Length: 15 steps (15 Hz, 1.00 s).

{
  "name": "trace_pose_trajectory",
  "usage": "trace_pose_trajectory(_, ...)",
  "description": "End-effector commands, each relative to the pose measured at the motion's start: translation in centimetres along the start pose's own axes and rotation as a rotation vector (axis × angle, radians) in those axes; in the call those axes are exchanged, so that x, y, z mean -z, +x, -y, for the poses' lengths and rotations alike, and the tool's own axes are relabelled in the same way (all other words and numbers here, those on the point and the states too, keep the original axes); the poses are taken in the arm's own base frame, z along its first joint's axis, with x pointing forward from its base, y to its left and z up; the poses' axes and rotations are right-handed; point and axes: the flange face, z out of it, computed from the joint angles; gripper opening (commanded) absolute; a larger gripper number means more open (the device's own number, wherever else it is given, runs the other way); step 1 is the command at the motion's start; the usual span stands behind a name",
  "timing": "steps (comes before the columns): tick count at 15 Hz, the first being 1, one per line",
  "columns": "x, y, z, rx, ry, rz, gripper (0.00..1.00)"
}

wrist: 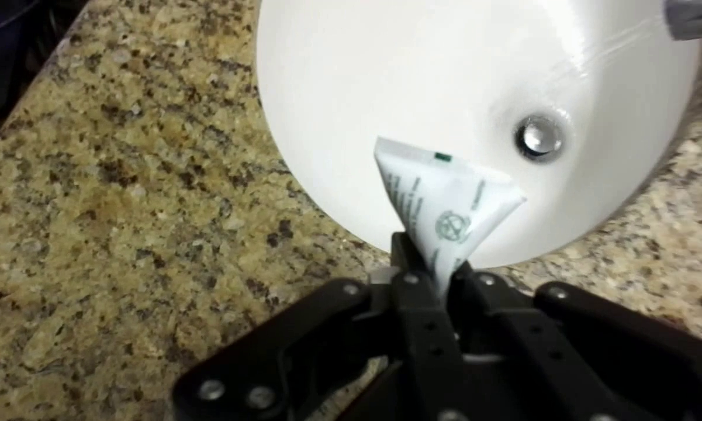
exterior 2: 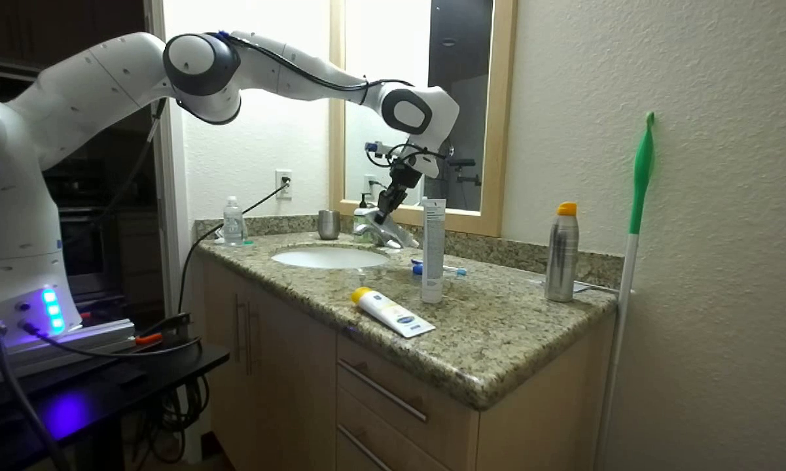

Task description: Wet the toothbrush with water, put it back on the counter, move the toothpaste forward then close the tap

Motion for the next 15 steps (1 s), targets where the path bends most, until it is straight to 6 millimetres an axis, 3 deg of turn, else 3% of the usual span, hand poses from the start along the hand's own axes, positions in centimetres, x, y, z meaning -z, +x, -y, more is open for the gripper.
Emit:
trace_pose_trajectory(1,4.5,1.2,-0.3,-0.010,0.150,-0.038,0.03)
trace_pose_trajectory(3,4.9,2.8,-0.5,-0.023,0.187,-0.112,0.03)
trace_pose_trajectory(5,3.8,4.7,0.0,-0.036,0.207,-0.183,0.03)
trace_pose_trajectory(6,4.9,3.0,-0.8,-0.021,0.183,-0.138,0.03)
trace_pose_trajectory(7,4.1,3.7,-0.6,-0.025,0.184,-0.144,0.11)
trace_pose_trajectory(9,3.7,3.8,-0.6,-0.026,0.179,-0.139,0.11)
trace_pose_trajectory(10,3.8,4.2,-0.3,-0.023,0.196,-0.178,0.03)
trace_pose_trajectory(11,2.3,3.9,1.4,-0.041,0.207,-0.188,0.03)
trace_pose_trajectory(15,-0.5,5.4,3.5,-0.034,0.268,-0.255,0.03)
